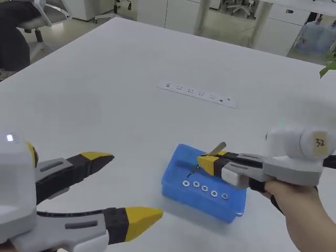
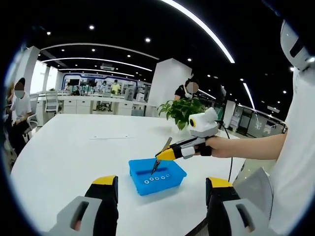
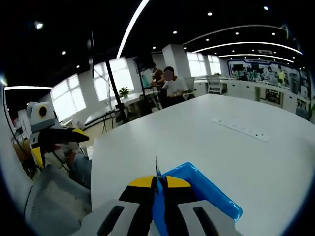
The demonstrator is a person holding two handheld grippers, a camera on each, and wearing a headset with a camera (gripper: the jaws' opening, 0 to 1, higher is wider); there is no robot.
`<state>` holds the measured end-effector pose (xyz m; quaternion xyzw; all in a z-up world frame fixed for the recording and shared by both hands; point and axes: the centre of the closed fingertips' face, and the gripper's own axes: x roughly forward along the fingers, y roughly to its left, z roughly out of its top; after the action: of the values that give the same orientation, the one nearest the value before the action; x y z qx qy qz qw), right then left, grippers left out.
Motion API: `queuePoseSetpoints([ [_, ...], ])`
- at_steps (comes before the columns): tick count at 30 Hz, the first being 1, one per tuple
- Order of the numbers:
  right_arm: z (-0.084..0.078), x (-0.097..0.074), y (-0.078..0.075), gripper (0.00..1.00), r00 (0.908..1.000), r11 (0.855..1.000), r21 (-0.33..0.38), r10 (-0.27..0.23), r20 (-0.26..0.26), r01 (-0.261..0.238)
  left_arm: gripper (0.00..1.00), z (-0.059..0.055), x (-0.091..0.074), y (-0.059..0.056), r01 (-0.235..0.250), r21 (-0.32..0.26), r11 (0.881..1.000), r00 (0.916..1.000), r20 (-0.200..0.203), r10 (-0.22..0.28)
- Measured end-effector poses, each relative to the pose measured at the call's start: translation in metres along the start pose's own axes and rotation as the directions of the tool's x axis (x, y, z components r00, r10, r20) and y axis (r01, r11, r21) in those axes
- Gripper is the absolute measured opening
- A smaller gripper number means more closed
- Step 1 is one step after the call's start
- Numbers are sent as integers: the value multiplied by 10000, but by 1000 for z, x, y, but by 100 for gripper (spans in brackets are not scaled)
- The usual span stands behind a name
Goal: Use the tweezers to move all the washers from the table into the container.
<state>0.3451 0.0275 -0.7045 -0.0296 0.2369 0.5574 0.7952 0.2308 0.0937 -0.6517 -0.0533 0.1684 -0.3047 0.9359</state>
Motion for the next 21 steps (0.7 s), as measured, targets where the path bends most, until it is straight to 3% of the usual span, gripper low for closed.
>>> queuePoseSetpoints([
  [4,-6,-11,24,3,9992,9980,-522,357,-165,-366,52,0,3,-1,122,565,9983,9998,-179,-112],
  [7,-26,-16,38,3,9929,9883,-1215,819,-864,-921,48,2,6,-1,193,677,9975,9996,-235,-178],
  [10,-52,-21,55,3,9778,9740,-1796,1053,-1812,-1382,43,2,12,-6,527,804,9954,9979,-409,-495],
  [12,-67,-24,67,3,9647,9663,-1880,1308,-2286,-1755,39,-4,18,-16,1053,1099,9884,9918,-845,-962],
  [14,-82,-27,80,3,9454,9519,-2113,1571,-2856,-2221,33,-11,24,-30,1750,1551,9723,9790,-1326,-1550],
  [16,-94,-30,89,3,9274,9325,-2571,1591,-3384,-2537,23,-16,30,-46,2466,1967,9490,9619,-1693,-2148],
  [17,-98,-30,91,3,9210,9230,-2801,1548,-3574,-2638,19,-19,34,-57,2937,2019,9343,9478,-1883,-2572],
  [18,-103,-30,95,3,9142,9132,-2990,1547,-3745,-2770,16,-21,36,-63,3167,1994,9273,9393,-2016,-2774],
  [21,-109,-28,101,3,9115,9117,-2948,1640,-3772,-2861,15,-30,43,-79,3850,1930,9025,9092,-2471,-3350],
])
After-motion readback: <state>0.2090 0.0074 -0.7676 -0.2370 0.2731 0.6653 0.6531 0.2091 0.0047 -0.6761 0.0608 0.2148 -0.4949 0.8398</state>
